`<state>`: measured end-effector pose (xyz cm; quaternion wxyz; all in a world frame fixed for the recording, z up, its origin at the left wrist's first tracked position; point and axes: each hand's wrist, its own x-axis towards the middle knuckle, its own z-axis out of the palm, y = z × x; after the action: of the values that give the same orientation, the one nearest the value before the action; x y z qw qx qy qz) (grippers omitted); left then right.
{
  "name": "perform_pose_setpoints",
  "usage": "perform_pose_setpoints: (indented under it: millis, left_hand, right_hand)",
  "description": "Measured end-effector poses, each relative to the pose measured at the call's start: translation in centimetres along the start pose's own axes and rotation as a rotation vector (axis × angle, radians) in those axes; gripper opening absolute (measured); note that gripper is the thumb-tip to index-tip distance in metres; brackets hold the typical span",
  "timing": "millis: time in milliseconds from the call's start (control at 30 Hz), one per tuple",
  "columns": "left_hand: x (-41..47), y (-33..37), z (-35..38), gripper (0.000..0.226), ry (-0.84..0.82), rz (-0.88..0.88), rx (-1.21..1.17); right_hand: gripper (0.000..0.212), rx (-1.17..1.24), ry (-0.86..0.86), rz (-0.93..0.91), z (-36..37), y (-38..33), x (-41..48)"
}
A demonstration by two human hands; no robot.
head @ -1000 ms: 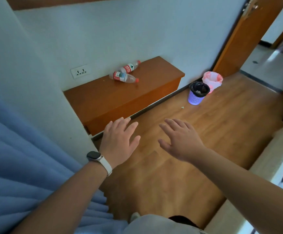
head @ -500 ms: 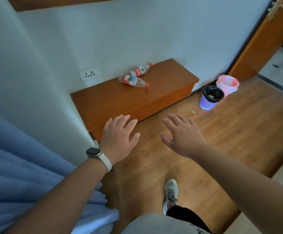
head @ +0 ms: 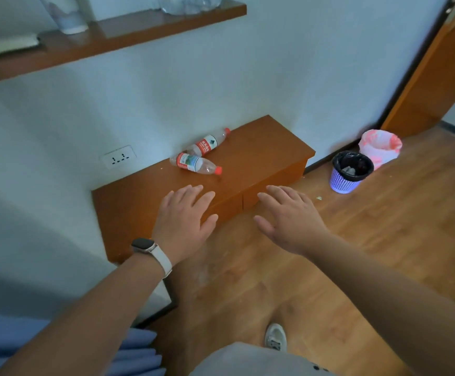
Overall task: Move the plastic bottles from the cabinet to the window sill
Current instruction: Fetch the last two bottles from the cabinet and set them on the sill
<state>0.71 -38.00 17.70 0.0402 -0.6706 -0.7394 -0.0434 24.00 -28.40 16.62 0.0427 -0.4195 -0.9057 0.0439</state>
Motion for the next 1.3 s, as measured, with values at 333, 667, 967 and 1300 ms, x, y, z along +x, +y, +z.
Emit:
perform_pose_setpoints:
  millis: [333, 667, 967, 1300]
  left_hand:
    - [7.2, 5.0, 0.9, 0.055, -0.054, -0.027, 0.045]
    - [11.3, 5.3, 2.8, 0.054, -0.081, -0.004, 0.009]
    - [16.3, 0.3, 5.7, 0.051, -0.061, -0.02, -0.073]
    - [23.1, -10.5, 7.7, 0.048, -0.052, -0.104, -0.11]
  right_hand:
    - [0.067, 0.046, -0.002, 0.029, 0.4, 9.3, 3.5]
    - [0.066, 0.057, -0.026, 0.06, 2.1, 12.1, 6.7]
    - [0.071, 0.05, -0.079, 0.022, 2.8, 11.3, 14.2]
    - [0.061, -0.004, -0.098, -0.059, 4.2, 6.1, 27.8]
